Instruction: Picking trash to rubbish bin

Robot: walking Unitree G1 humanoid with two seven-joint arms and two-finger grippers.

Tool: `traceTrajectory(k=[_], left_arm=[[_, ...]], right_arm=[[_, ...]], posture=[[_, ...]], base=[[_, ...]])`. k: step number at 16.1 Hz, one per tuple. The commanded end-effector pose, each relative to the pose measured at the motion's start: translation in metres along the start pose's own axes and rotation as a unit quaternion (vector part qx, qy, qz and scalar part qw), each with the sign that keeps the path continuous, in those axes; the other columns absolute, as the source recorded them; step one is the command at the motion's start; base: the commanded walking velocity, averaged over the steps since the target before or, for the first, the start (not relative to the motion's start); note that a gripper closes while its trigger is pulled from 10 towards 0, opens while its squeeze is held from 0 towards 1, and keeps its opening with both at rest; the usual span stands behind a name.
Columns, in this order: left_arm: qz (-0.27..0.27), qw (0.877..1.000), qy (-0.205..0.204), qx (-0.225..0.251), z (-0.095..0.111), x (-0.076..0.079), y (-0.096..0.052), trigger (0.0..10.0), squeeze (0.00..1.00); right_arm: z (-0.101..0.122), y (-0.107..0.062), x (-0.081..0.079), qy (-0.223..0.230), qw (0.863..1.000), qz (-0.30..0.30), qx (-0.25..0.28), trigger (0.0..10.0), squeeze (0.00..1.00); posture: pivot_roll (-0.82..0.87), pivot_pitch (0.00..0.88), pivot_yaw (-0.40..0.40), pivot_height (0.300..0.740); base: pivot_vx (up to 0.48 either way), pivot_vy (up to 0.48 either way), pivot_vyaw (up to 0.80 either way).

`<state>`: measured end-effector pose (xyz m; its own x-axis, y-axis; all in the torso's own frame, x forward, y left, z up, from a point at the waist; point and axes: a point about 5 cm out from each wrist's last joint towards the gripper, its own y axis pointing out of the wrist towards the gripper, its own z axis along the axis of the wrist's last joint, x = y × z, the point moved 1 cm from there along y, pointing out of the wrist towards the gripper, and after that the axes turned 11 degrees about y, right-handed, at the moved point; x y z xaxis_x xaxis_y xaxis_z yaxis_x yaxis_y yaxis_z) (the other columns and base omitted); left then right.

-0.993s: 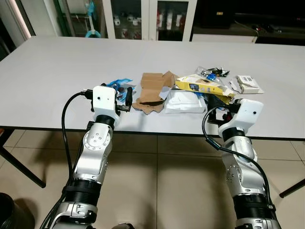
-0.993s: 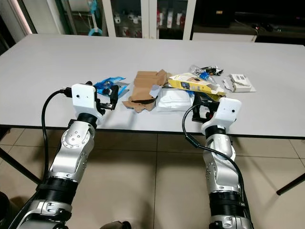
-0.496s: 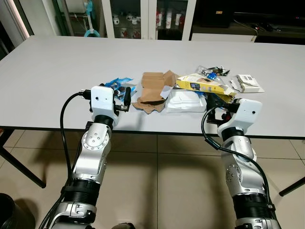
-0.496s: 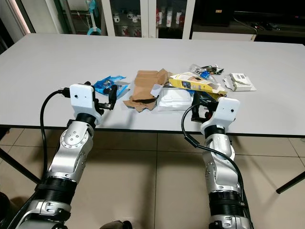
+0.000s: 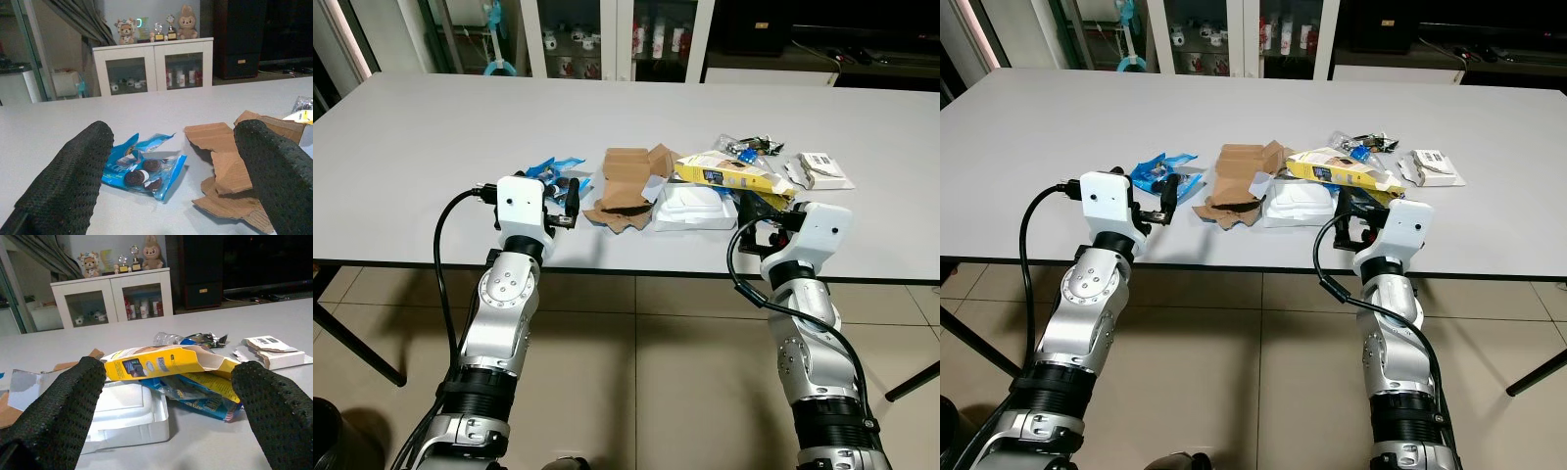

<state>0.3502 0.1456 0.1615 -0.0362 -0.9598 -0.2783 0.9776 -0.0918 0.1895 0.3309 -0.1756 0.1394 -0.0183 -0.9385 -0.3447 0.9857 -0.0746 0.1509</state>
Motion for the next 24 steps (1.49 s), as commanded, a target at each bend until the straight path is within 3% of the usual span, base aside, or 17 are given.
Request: traceTrajectory(k=[1, 24], left_arm=[[-0.004, 1.0, 0.003, -0.002, -0.001, 0.0001, 0.0005, 10.0, 0.0], [0.001, 1.0, 0.003, -0.002, -0.0032, -0.0014, -0.0004, 10.0, 0.0]], right_arm=[[0.0004, -0.0005, 0.0021, 0.001, 1.0, -0.004, -0.001, 10.0, 0.0], [-0.0028, -0.0008, -0.0011, 0.003, 1.0, 0.004, -0.007, 10.0, 0.0]], posture=[[0.0, 0.057, -0.011, 0.74], [0.01, 0.034, -0.015, 0.74]], base=[[0.0, 0.0, 0.0], [0.0, 0.0, 0.0]])
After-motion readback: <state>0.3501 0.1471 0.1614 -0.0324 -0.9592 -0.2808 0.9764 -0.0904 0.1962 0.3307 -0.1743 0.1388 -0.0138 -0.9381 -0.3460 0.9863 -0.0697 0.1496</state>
